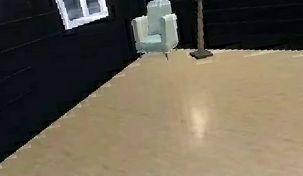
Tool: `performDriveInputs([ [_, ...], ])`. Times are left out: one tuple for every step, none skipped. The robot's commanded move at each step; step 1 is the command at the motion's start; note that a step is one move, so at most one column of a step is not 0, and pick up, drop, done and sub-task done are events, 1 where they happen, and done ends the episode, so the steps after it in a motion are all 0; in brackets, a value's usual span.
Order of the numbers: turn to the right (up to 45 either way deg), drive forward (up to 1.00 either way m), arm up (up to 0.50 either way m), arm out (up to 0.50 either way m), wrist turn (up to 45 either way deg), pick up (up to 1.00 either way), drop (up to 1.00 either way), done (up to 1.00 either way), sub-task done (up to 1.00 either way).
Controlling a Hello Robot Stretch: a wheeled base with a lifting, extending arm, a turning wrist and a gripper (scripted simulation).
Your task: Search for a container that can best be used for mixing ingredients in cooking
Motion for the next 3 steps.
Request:
performDriveInputs([
  [33.0,0.00,0.00,0.00,0.0,0.00,0.00,0.00,0.00],
  [0.0,0.90,0.00,0.00,0.0,0.00,0.00,0.00,0.00],
  [39.0,0.00,0.00,0.00,0.0,0.00,0.00,0.00,0.00],
])
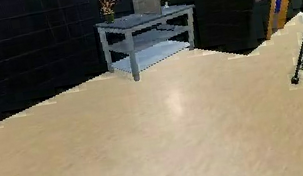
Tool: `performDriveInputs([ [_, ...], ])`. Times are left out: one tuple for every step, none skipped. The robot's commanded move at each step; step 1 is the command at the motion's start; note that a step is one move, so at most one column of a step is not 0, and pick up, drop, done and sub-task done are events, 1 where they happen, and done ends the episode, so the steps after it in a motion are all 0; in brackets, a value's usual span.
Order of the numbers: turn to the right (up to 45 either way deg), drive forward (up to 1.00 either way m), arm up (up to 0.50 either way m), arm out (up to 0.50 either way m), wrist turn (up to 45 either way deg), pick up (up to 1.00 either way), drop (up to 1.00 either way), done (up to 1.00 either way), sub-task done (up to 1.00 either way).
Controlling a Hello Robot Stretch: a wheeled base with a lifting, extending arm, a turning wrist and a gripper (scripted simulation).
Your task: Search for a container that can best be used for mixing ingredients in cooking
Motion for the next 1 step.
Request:
performDriveInputs([
  [0.0,1.00,0.00,0.00,0.0,0.00,0.00,0.00,0.00],
])
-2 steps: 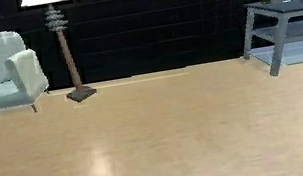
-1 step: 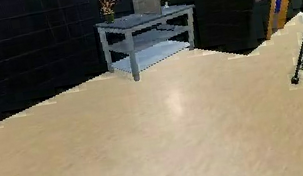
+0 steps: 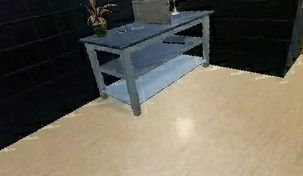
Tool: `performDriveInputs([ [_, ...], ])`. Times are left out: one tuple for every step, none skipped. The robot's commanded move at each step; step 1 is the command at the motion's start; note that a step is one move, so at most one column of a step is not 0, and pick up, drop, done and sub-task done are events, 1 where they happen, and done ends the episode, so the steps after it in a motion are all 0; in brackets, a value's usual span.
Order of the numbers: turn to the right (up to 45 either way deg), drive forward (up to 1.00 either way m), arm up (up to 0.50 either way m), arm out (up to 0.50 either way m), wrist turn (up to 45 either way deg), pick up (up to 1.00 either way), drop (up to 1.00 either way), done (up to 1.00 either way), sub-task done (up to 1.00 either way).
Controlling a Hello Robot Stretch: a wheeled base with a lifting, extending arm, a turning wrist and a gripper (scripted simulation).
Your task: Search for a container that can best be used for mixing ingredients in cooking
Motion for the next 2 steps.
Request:
performDriveInputs([
  [0.0,1.00,0.00,0.00,0.0,0.00,0.00,0.00,0.00],
  [6.0,0.00,0.00,0.00,0.0,0.00,0.00,0.00,0.00],
])
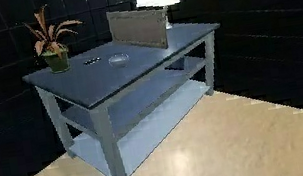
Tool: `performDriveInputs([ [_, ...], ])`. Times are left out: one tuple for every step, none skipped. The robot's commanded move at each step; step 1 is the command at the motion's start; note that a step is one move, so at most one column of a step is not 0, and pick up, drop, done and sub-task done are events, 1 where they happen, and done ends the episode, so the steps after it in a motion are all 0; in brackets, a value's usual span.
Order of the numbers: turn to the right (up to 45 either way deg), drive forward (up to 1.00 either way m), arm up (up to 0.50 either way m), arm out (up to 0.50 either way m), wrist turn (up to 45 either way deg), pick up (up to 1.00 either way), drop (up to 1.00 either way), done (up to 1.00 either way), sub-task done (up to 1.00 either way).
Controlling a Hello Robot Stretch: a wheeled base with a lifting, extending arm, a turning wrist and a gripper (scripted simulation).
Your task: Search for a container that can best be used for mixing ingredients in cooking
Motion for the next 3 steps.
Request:
performDriveInputs([
  [0.0,0.55,0.00,0.00,0.0,0.00,0.00,0.00,0.00],
  [-12.0,0.00,0.00,0.00,0.0,0.00,0.00,0.00,0.00],
  [0.0,0.00,0.00,0.00,0.0,0.00,0.00,1.00,0.00],
])
